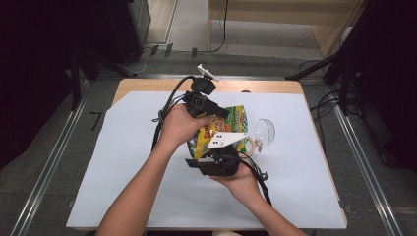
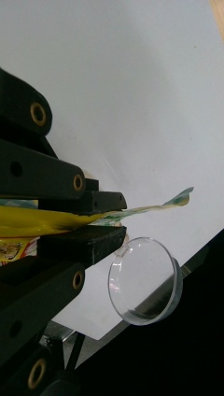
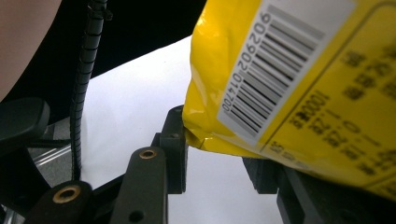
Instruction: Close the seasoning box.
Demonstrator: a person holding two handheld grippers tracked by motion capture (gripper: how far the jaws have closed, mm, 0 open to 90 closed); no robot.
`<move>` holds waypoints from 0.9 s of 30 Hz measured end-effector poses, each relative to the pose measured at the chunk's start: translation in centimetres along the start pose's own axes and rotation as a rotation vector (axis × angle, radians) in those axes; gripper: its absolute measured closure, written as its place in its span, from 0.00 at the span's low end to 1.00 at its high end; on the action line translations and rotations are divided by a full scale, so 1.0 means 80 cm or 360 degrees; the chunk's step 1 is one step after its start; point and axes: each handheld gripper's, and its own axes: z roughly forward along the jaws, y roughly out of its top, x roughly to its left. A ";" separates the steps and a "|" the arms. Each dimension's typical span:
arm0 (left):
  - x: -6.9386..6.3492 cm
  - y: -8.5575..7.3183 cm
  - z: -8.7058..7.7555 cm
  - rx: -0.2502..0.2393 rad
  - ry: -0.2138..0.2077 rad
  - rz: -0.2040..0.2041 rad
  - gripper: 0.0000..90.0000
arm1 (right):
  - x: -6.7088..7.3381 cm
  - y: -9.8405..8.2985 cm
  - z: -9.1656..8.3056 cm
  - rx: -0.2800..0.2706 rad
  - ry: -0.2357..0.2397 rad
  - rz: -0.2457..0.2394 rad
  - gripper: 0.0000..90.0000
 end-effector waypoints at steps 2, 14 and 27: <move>0.001 0.000 0.000 0.0003 -0.0002 0.0002 0.92 | 0.000 0.000 0.000 0.0002 0.0000 0.0000 0.72; 0.000 -0.001 0.000 -0.0003 -0.0005 0.0002 0.92 | 0.001 -0.001 0.000 0.0004 -0.0004 -0.0006 0.72; 0.000 -0.001 0.000 -0.0004 -0.0003 0.0007 0.92 | 0.000 -0.001 0.000 0.0004 -0.0007 -0.0010 0.72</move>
